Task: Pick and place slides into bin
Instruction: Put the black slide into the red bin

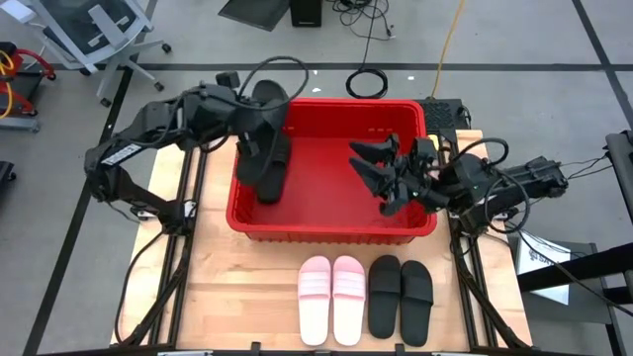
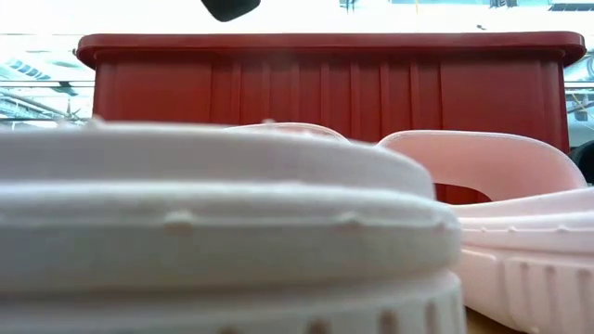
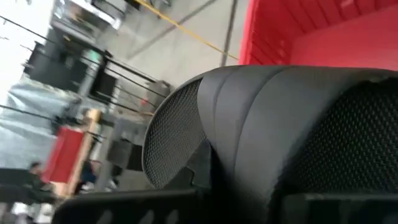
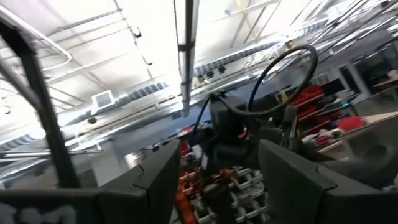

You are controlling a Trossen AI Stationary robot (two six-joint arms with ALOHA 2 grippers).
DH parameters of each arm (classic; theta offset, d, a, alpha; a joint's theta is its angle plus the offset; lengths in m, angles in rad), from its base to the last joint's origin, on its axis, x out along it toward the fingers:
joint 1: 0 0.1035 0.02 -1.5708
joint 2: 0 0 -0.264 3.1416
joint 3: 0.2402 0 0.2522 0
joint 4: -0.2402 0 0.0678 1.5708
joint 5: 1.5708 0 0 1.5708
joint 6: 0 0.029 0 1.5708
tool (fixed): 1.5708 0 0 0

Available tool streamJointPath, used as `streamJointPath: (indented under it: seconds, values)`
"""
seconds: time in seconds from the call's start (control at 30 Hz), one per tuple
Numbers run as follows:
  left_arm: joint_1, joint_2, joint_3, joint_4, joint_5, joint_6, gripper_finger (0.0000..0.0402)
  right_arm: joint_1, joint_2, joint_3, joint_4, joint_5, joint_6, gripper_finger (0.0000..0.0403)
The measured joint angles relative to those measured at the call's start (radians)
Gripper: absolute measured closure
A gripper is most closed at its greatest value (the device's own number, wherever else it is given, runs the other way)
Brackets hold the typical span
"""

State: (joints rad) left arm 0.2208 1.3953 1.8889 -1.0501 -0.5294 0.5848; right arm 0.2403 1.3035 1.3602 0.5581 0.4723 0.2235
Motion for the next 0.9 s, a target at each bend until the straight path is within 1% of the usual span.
streamJointPath:
  seconds: [0.2,0.3,0.5,0.6,0.7,0.9]
  values:
    - [0.006,0.063,0.0,-0.108,0.006,-0.065,0.0365,-0.06,0.0,0.0,-0.001,0.0,0.001,0.0197]
    - [0.006,0.094,0.0,-0.121,0.001,-0.072,0.0365,-0.089,0.0,0.0,-0.001,-0.001,0.0,0.0197]
    - [0.007,0.144,0.0,-0.117,-0.085,-0.123,0.0365,-0.155,-0.015,0.0,-0.004,-0.001,-0.028,0.0197]
    - [0.011,0.154,0.0,-0.112,-0.103,-0.166,0.0364,-0.184,-0.038,0.0,-0.022,-0.002,-0.032,0.0197]
    - [0.017,0.165,0.0,-0.106,-0.104,-0.211,0.0364,-0.204,-0.075,0.0,-0.075,-0.004,-0.05,0.0197]
    - [0.028,0.179,0.0,-0.11,-0.096,-0.239,0.0364,-0.233,-0.169,0.0,-0.211,-0.004,-0.083,0.0197]
